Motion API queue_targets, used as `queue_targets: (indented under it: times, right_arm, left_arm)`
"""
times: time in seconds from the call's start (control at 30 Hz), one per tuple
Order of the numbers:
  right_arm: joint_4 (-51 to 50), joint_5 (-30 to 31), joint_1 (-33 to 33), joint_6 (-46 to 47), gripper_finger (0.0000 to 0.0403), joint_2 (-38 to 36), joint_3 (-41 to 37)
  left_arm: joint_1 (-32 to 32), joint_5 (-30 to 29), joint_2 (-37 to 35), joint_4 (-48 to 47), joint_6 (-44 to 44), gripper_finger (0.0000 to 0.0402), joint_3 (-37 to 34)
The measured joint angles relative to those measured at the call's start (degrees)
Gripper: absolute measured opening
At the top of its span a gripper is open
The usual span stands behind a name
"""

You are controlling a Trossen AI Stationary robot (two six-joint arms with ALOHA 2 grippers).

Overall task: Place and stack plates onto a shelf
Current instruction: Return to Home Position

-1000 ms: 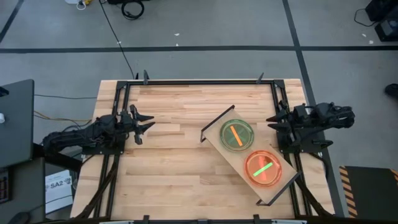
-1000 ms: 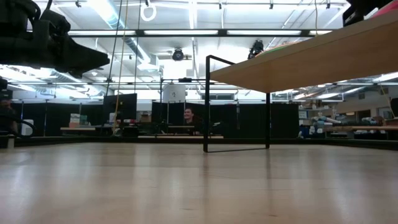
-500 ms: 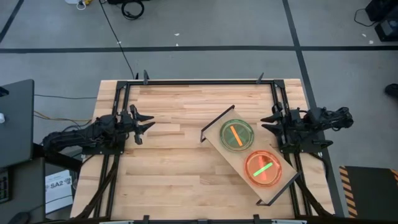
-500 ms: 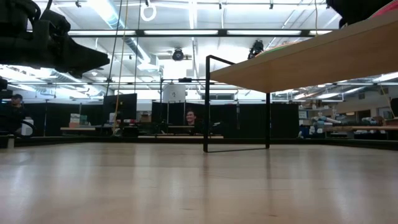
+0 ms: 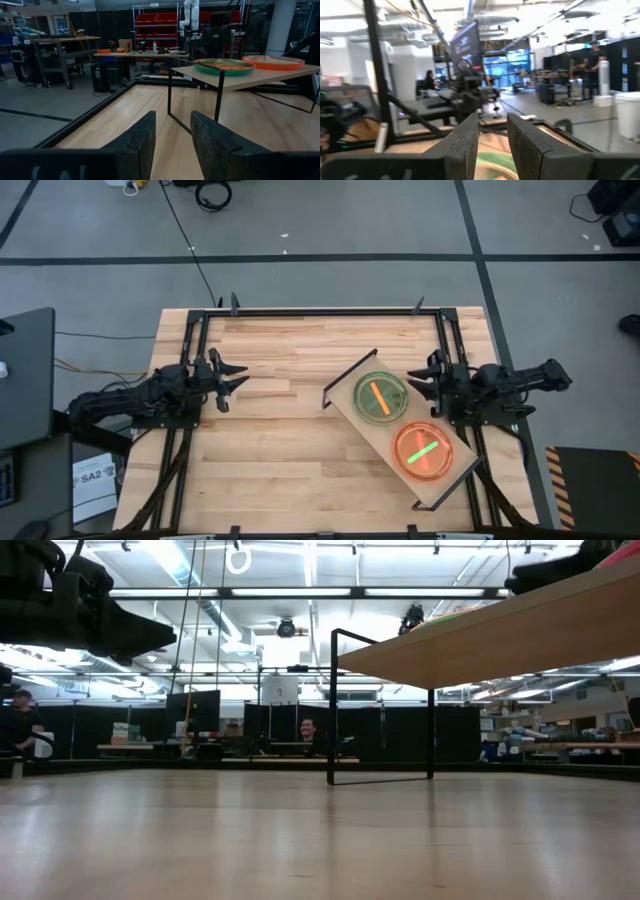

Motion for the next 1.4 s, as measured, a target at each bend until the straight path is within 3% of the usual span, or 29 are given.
queue_targets:
  times: [0.67,1.13,1.4]
  right_arm:
    - [-3.75,-1.57,-14.60,-5.44,0.0110,0.02,-0.65]
    - [-11.88,-1.34,-15.93,-2.53,0.0110,0.12,-0.65]
    - [-11.61,-1.36,-15.89,-2.89,0.0110,0.46,-0.65]
  left_arm:
    - [0.00,0.00,0.00,-0.05,0.09,0.0130,-0.02]
    - [0.00,-0.02,0.00,0.03,-0.03,0.0130,-0.04]
    - [0.00,-0.24,0.00,0.74,-0.06,0.0130,-0.09]
